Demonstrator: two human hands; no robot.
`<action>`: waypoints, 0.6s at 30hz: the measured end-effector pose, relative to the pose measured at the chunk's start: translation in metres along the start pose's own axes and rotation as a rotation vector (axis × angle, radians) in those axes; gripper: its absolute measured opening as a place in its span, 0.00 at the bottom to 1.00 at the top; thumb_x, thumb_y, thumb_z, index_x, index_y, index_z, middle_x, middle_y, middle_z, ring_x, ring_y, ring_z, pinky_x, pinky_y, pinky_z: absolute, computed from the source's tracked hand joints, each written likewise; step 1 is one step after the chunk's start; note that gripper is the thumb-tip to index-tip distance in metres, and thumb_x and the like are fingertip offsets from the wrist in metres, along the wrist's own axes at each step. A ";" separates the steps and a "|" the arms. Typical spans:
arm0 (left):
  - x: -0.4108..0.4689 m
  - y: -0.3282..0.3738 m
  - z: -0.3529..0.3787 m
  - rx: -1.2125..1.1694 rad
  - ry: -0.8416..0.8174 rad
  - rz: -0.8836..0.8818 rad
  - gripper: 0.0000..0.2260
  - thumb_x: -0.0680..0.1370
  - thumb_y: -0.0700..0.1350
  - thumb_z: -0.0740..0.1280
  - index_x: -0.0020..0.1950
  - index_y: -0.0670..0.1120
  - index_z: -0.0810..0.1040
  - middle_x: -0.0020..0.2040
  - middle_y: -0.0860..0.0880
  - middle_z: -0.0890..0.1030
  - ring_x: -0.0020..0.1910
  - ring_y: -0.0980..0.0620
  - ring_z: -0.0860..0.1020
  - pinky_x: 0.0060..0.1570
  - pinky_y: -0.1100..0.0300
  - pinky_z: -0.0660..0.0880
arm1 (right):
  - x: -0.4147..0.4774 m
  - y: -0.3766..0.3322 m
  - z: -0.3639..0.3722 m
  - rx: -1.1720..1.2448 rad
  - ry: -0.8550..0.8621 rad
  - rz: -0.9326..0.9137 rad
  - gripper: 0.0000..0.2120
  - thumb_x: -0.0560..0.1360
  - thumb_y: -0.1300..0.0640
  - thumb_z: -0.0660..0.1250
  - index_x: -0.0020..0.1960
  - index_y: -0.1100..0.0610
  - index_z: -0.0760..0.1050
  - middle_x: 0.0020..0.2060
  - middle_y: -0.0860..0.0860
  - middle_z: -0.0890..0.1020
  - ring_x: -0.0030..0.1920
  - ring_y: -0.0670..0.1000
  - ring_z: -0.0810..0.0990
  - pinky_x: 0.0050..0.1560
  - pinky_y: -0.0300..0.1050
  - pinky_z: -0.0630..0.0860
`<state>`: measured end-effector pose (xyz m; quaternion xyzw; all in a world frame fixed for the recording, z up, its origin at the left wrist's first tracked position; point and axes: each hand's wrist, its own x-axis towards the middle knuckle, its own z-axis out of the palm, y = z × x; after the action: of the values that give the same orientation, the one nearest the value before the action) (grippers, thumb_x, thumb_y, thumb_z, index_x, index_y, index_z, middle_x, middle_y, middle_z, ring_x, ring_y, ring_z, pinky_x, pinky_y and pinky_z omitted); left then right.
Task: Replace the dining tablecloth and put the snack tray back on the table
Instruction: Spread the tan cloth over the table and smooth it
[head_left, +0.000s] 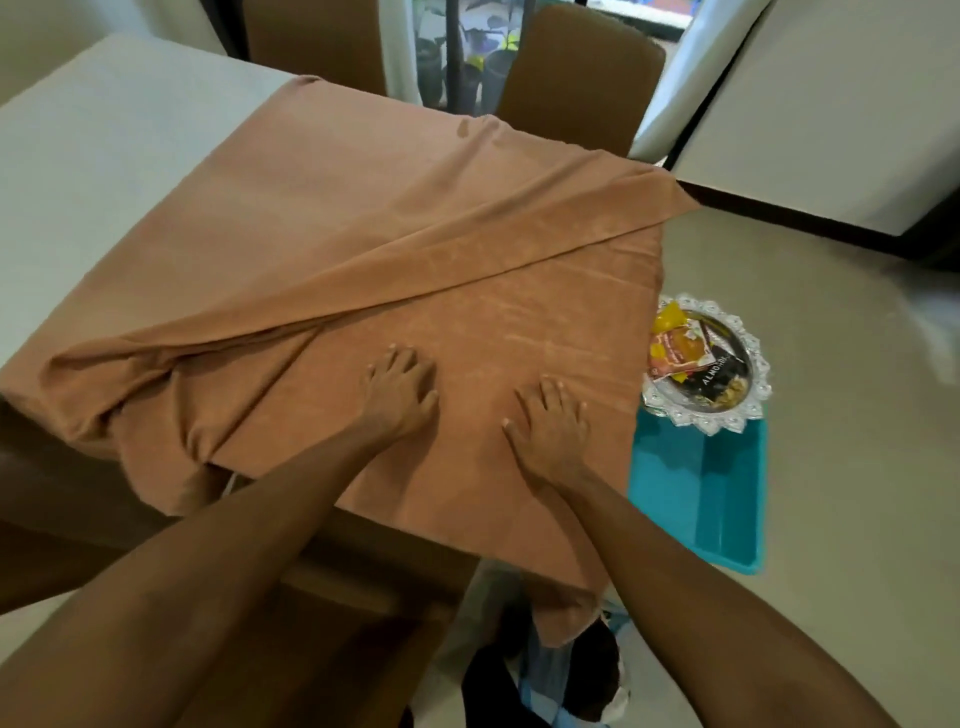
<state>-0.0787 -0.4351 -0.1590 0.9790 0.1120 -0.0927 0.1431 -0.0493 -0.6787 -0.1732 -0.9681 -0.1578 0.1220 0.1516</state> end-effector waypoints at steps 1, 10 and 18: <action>0.009 0.014 0.004 -0.013 -0.002 -0.004 0.26 0.80 0.56 0.61 0.77 0.51 0.65 0.79 0.46 0.59 0.79 0.43 0.52 0.75 0.40 0.54 | 0.005 0.015 -0.006 -0.003 0.008 -0.004 0.27 0.81 0.39 0.58 0.76 0.47 0.64 0.80 0.53 0.58 0.80 0.56 0.53 0.78 0.64 0.48; 0.047 0.102 0.035 0.021 -0.048 0.072 0.29 0.82 0.61 0.54 0.81 0.54 0.53 0.82 0.48 0.48 0.80 0.46 0.45 0.76 0.38 0.44 | 0.023 0.080 -0.025 0.123 0.137 0.155 0.28 0.81 0.37 0.56 0.77 0.47 0.64 0.81 0.53 0.56 0.81 0.56 0.50 0.79 0.61 0.46; 0.083 0.140 0.041 0.067 -0.014 0.186 0.27 0.82 0.59 0.54 0.80 0.53 0.57 0.82 0.47 0.53 0.80 0.45 0.49 0.75 0.38 0.47 | 0.044 0.089 -0.032 0.084 0.186 0.067 0.26 0.80 0.38 0.57 0.72 0.52 0.70 0.79 0.58 0.60 0.80 0.58 0.54 0.78 0.60 0.45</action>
<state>0.0286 -0.5624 -0.1793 0.9887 0.0163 -0.0894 0.1191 0.0244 -0.7527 -0.1815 -0.9727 -0.1054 0.0434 0.2020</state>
